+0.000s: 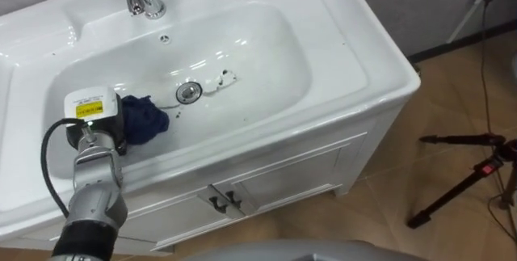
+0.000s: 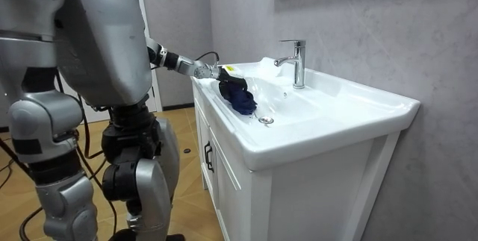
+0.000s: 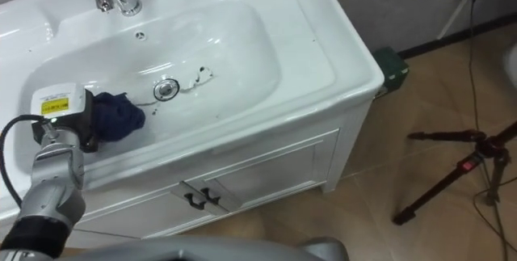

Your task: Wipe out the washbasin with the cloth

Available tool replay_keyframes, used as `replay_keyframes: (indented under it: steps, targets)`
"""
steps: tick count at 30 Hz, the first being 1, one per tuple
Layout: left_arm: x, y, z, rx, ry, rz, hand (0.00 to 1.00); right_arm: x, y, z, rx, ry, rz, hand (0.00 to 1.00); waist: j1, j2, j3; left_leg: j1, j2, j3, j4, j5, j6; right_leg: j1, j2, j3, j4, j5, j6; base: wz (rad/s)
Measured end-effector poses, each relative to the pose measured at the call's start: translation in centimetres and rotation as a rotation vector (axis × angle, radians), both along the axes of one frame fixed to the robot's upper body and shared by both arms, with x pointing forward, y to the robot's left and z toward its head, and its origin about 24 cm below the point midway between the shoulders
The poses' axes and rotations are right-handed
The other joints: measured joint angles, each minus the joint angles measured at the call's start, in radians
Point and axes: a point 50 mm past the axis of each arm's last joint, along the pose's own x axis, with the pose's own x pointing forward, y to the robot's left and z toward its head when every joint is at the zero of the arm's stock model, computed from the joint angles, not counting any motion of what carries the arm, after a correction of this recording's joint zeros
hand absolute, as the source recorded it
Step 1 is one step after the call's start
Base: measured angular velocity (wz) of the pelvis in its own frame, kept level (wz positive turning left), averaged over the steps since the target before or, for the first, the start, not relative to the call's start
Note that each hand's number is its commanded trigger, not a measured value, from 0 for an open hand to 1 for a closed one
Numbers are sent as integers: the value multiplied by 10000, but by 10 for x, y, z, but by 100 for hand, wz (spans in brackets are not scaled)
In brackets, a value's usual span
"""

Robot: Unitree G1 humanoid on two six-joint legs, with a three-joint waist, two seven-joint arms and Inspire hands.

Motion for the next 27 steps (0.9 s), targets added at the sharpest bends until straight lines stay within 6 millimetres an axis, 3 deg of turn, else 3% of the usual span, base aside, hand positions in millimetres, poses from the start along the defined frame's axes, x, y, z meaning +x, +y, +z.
replay_keyframes:
  steps: [10, 14, 27]
  targets:
    - [-1, -2, -2, 48, 51, -84, 100, -8, -2, 1, -324, 333, 474, 0, -211, -255, 58, 181, -1, 219, -116, 0, 1, 65, -3, 225, 2, -18, 27, -4]
    - [-3, -4, -8, -85, 140, -33, 100, -12, -1, 1, -255, 491, 480, 0, -308, -408, 6, 173, -11, 230, -139, 1, 1, 59, -15, 207, 3, -22, 34, -1]
    - [-7, -6, -19, -497, -215, 413, 100, -13, 5, -1, -113, 764, 469, 0, -440, -479, -37, 334, -5, 360, -179, 3, 5, 50, -27, 286, 141, -33, 50, -2]
